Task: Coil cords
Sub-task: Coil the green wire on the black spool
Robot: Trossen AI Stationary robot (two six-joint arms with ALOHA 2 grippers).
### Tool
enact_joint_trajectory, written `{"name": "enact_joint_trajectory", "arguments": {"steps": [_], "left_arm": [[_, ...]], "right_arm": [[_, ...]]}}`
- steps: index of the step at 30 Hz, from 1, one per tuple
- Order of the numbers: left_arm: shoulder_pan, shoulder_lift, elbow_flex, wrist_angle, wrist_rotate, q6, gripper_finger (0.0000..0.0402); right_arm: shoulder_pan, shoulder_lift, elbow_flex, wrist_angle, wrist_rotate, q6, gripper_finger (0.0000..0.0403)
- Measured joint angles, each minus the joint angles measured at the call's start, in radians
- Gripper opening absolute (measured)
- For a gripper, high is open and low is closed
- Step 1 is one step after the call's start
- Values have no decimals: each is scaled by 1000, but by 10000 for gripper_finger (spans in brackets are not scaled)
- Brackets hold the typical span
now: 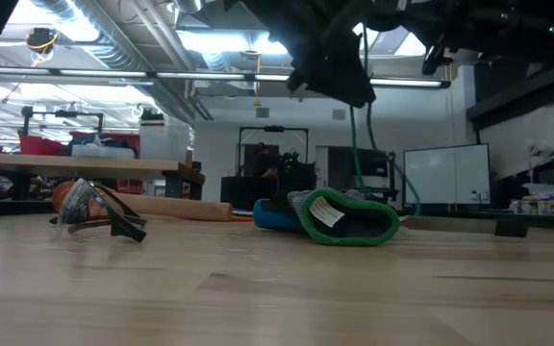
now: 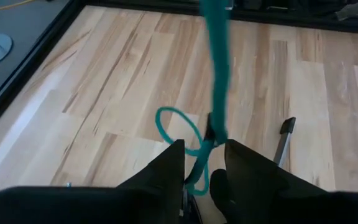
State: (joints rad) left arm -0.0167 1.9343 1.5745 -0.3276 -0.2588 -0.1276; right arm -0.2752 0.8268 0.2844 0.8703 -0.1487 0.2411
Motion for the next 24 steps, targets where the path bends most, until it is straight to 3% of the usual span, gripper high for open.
{"name": "enact_joint_trajectory", "arguments": {"steps": [13, 24], "left_arm": [[-4, -1, 1, -102, 0, -7, 84], [-4, 6, 2, 46, 0, -3, 74]], "right_arm": [[0, -110, 0, 13, 34, -67, 1], [0, -157, -1, -62, 34, -69, 1]]}}
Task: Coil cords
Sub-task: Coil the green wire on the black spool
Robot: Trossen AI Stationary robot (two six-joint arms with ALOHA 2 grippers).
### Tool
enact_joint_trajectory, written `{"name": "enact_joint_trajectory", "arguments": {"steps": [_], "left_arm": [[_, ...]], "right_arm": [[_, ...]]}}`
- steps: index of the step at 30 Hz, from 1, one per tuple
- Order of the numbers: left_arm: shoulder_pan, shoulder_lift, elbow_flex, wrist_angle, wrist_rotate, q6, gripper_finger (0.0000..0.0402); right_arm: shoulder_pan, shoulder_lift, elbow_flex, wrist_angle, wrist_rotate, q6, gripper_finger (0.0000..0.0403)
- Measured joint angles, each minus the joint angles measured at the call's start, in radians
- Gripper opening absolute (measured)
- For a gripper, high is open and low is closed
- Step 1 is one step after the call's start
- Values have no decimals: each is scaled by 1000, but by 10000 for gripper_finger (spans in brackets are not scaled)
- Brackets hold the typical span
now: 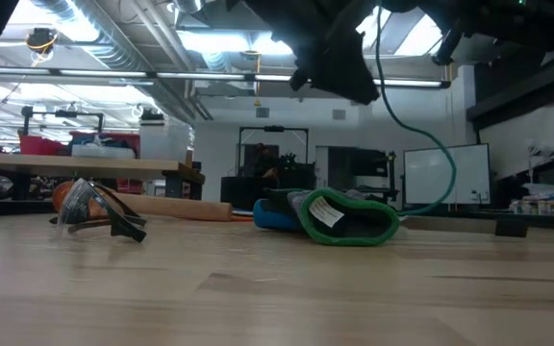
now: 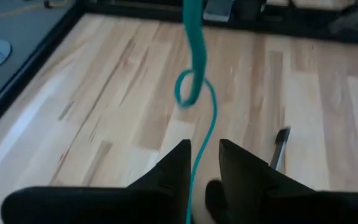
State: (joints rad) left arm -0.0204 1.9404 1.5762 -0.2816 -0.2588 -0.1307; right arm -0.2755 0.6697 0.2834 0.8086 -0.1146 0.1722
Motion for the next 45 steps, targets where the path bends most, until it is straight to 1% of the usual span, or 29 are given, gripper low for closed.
{"name": "enact_joint_trajectory", "arguments": {"steps": [2, 7, 14, 20, 27, 35, 45], "left_arm": [[0, 11, 1, 35, -4, 0, 74], [1, 32, 0, 33, -50, 0, 74], [2, 46, 0, 43, -53, 0, 74], [2, 46, 0, 146, -53, 1, 74], [2, 46, 0, 215, -53, 30, 74], [2, 45, 0, 190, -53, 22, 74], [2, 45, 0, 186, -53, 8, 74]], "right_arm": [[0, 0, 0, 0, 0, 0, 1], [0, 0, 0, -6, -1, 0, 1], [0, 0, 0, -16, -9, 0, 1], [0, 0, 0, -21, -8, 0, 1], [0, 0, 0, -25, -8, 0, 1], [0, 0, 0, -18, -8, -19, 1], [0, 0, 0, 54, -4, -43, 1]]}}
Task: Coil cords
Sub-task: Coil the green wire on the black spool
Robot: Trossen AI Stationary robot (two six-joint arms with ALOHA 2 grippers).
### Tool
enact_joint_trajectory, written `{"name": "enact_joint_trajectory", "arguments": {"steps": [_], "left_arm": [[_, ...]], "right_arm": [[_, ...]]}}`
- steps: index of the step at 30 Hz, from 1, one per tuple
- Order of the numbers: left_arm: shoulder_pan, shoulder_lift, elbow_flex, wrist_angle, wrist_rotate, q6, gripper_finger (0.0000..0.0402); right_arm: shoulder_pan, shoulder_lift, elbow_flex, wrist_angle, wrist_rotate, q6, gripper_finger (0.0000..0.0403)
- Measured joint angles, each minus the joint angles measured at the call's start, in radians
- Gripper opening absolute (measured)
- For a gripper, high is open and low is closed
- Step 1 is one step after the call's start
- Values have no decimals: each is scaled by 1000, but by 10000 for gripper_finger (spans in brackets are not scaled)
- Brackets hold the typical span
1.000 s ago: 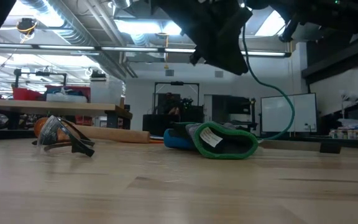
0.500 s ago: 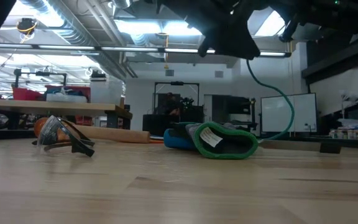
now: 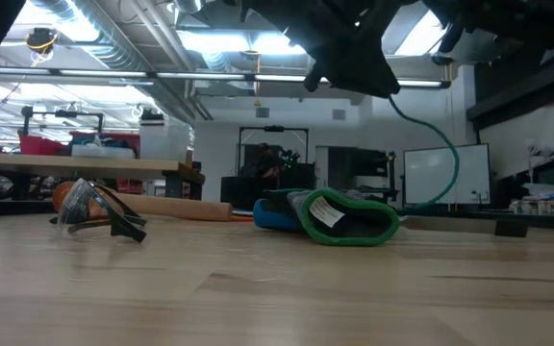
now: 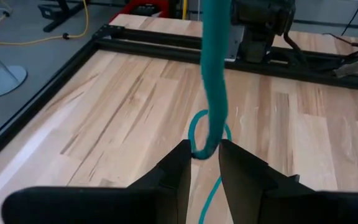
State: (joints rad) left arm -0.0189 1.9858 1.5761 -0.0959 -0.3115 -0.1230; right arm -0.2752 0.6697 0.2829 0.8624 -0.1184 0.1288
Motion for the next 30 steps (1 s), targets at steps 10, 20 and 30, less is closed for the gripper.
{"name": "enact_joint_trajectory", "arguments": {"steps": [10, 20, 30], "left_arm": [[0, 0, 0, 116, 0, 51, 74], [0, 0, 0, 142, 0, 52, 74], [1, 0, 0, 167, -50, 53, 74]], "right_arm": [[0, -2, 0, 27, 30, -7, 1], [0, -6, 0, 90, 58, -33, 1], [0, -6, 0, 131, 87, -59, 1]]}}
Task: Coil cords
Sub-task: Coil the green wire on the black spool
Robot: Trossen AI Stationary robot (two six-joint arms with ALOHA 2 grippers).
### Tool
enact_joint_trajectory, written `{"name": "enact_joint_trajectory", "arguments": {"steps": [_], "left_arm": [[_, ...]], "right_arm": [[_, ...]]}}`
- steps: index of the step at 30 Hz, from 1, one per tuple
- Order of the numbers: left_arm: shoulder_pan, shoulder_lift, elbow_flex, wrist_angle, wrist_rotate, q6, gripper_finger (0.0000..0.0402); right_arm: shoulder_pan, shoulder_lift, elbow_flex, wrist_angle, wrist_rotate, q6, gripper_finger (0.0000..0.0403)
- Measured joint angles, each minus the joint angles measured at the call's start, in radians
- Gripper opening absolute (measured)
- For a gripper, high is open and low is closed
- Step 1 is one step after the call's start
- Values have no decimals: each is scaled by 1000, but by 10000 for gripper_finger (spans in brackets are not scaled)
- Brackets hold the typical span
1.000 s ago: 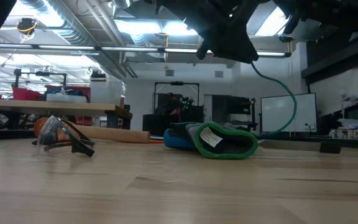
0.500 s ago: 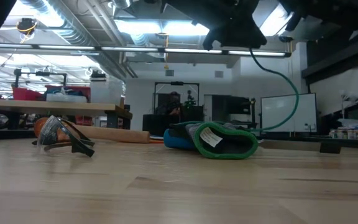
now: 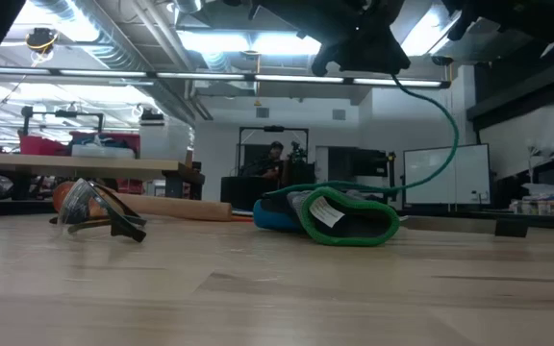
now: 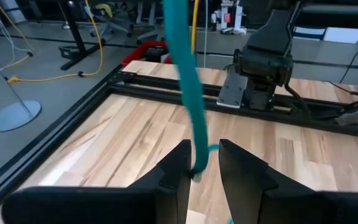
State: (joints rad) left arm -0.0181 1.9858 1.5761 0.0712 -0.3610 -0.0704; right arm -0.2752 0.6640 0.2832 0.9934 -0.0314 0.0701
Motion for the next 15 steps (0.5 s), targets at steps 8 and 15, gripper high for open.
{"name": "enact_joint_trajectory", "arguments": {"steps": [8, 15], "left_arm": [[0, 0, 0, 1, -33, 0, 74], [0, 0, 0, 1, -37, -5, 69]], "right_arm": [[0, 0, 0, 2, 41, -25, 1], [0, 0, 0, 3, 43, -27, 1]]}}
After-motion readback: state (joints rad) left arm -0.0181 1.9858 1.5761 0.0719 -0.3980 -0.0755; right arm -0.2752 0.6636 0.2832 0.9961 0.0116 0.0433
